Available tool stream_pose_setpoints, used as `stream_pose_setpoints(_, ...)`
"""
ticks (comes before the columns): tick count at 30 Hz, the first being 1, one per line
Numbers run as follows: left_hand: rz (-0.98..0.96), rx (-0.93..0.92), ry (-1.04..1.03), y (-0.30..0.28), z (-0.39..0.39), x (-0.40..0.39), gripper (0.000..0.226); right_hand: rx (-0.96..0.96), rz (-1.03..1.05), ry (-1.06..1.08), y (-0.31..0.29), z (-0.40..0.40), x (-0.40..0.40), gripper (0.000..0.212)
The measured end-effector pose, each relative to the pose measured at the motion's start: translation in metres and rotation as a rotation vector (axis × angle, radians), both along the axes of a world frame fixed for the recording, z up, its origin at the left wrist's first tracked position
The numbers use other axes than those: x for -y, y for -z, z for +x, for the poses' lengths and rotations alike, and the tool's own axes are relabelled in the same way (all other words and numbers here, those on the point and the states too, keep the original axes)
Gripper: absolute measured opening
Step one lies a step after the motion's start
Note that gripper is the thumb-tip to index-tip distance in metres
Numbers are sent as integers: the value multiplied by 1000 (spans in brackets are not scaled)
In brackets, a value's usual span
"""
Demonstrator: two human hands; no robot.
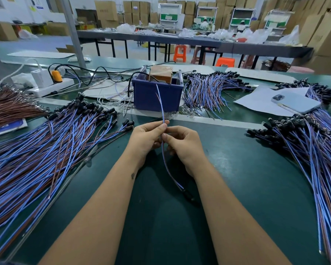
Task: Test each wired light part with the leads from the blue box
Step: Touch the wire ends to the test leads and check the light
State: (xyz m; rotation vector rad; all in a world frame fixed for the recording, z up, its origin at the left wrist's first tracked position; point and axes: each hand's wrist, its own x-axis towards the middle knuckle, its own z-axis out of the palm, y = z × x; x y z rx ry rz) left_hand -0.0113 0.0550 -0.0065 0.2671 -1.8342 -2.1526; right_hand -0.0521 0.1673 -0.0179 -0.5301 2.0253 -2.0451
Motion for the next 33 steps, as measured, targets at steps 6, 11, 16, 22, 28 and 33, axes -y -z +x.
stream_pose_setpoints(6, -21, -19, -22, 1, 0, 0, 15, 19, 12, 31, 1, 0, -1, 15)
stream_pose_setpoints(11, -34, -26, -23, 3, 0, 4, 13, 58, -47, 73, -1, 0, -4, 8)
stream_pose_setpoints(16, -138, -123, -251, 3, -2, 10, 17, 30, -130, 214, -5, -2, -13, 18)
stream_pose_setpoints(22, -183, -186, -311, 7, -6, 13, 26, 30, -172, 255, -8, 0, -13, 28)
stream_pose_setpoints(28, -196, -90, -345, 13, -10, 16, 27, 69, -208, 272, -10, 1, -14, 29)
stream_pose_setpoints(33, -206, -64, -336, 12, -9, 15, 21, 84, -207, 277, -11, 1, -13, 29)
